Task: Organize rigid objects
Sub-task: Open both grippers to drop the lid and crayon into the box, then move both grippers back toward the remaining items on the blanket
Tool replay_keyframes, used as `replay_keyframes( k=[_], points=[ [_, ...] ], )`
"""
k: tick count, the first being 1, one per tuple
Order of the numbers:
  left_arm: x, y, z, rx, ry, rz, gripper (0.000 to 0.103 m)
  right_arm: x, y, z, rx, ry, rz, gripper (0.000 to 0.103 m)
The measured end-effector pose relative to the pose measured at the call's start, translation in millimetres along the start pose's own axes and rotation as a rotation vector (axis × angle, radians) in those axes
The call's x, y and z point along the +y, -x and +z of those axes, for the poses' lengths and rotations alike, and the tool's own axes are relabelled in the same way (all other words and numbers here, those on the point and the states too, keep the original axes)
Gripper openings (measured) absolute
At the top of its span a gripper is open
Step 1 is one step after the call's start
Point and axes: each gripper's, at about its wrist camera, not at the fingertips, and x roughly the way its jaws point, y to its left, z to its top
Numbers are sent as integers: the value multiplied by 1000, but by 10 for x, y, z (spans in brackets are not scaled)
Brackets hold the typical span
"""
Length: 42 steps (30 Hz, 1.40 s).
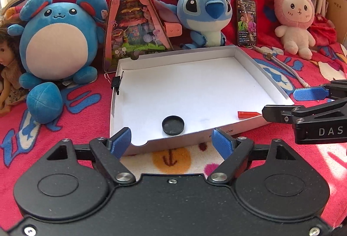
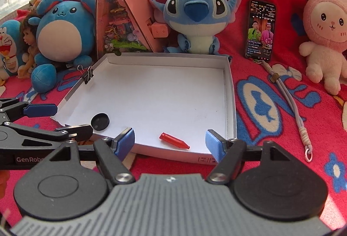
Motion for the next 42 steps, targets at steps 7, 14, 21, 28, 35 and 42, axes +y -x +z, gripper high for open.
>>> replay_keyframes(
  k=[7,14,21,28,35,42],
  points=[
    [-102,428,-573,-71,-77,-20,87,-24,396,-467,-119,44,34,93],
    [-45,617,-1008,-38,-72,-28,87,3,636,-913,-159,116,32,93],
    [158,833,-1273,-35,-54,-18,77,-84,794,-1263,-96,180,23,90],
    [173,825,-1434,-7,-180,16,60,-98,817,-1391,-72,216,-1,80],
    [72,712,-1477,-60,-223,47,57,-19,692,-1400,-53,252,-46,72],
    [126,622,-1420,-68,-139,19,45,-9,626,-1394,-46,232,-77,60]
  ],
)
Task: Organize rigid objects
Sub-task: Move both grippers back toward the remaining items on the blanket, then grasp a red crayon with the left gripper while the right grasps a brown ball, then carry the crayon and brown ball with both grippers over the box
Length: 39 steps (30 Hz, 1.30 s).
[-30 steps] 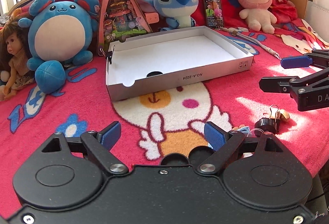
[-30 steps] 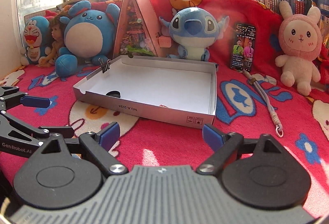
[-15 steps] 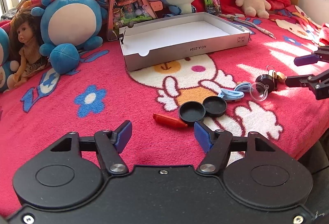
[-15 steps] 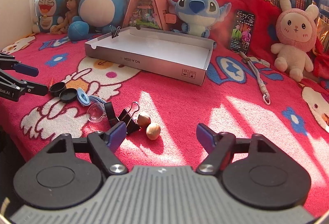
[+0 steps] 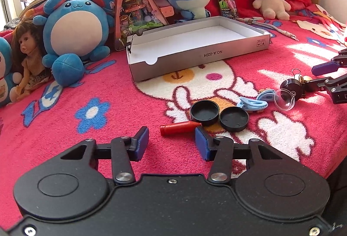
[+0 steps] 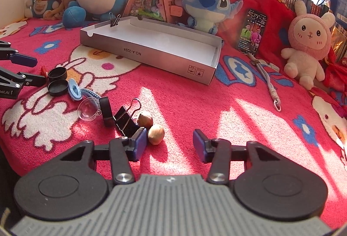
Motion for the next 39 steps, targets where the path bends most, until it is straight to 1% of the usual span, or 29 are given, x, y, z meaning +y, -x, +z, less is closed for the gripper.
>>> replay_keyframes(
  k=[3,6,7,9,12,14,16,17,21,27,30,33,36,39],
  points=[
    [51,-34,11,6,74,-12,45,-20,-10,-8,-3,-30,5,56],
    [101,-55,26,13,170,-32,45,-17,-14,-9,-8,-52,7,52],
    [103,-66,28,14,187,-37,45,-12,-16,-8,-10,-60,8,49],
    [83,-77,34,11,214,-34,45,-4,-23,-3,-10,-77,10,44],
    [41,-90,36,5,237,-33,45,4,-29,-6,-15,-105,8,43],
    [5,-91,34,-1,234,-22,42,12,-28,-11,-20,-118,4,39],
    [-35,-68,35,-14,216,-8,42,28,-24,-11,-21,-120,-3,24],
    [-57,-49,40,-20,203,-10,42,33,-14,-4,-26,-121,-15,21],
    [-94,18,102,-36,178,-15,42,10,39,48,-52,-138,-28,21],
    [0,-15,364,-43,216,-24,42,-43,37,193,-66,-156,-22,21],
    [72,-83,564,-43,251,-47,42,-79,-10,337,-67,-178,-9,21],
    [102,-148,762,-49,258,-67,42,-124,-82,510,-60,-210,9,21],
    [133,-233,1036,-49,262,-87,42,-187,-173,736,-44,-236,27,21],
    [174,-375,1307,-26,277,-107,42,-284,-297,996,-15,-284,57,21]
  ],
)
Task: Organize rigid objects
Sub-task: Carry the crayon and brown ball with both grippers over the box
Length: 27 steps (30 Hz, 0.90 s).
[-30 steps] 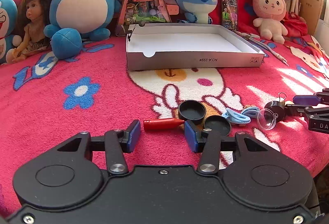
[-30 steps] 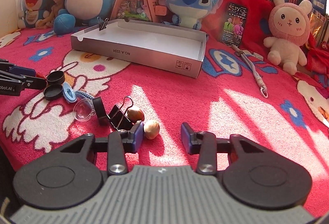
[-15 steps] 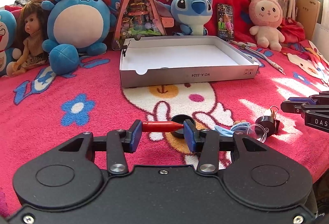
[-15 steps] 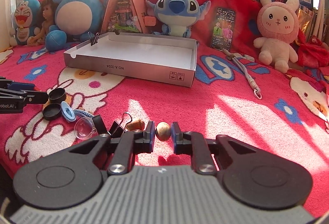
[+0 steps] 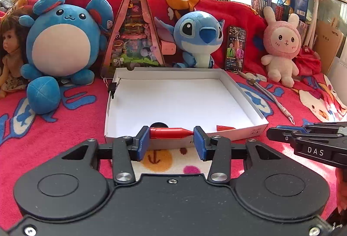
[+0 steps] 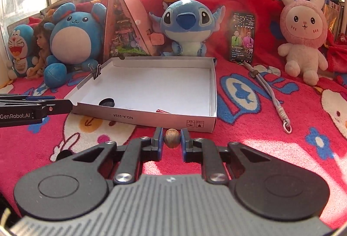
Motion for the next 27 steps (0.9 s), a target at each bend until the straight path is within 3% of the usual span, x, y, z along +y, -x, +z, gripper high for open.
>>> replay_keyframes(
  k=[4,7,13,18,27],
  points=[
    [-4,-269,283,61,25,-7,42,-60,-253,374,63,-71,31,21],
    [31,-573,434,151,56,-27,42,-102,-530,575,155,-139,61,21],
    [137,-1087,554,256,121,11,42,-17,-953,744,246,-118,6,21],
    [165,-1332,516,272,110,60,42,21,-1204,695,303,-127,2,21],
    [147,-1454,449,277,83,84,42,34,-1411,617,333,-121,-18,21]
  ],
)
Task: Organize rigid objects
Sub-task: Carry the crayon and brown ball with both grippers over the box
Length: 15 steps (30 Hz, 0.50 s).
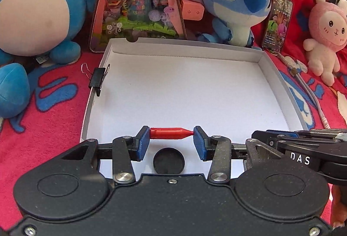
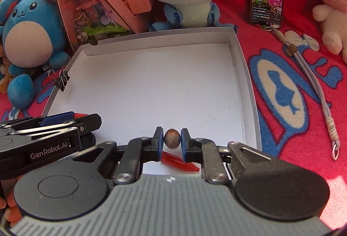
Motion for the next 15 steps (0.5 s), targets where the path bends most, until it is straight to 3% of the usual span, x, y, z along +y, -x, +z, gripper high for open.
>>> replay_keyframes(
  k=[15],
  points=[
    [-31,-71,-33,-3,-30,35,42,10,-79,-35,8,8,-2,22]
  ],
)
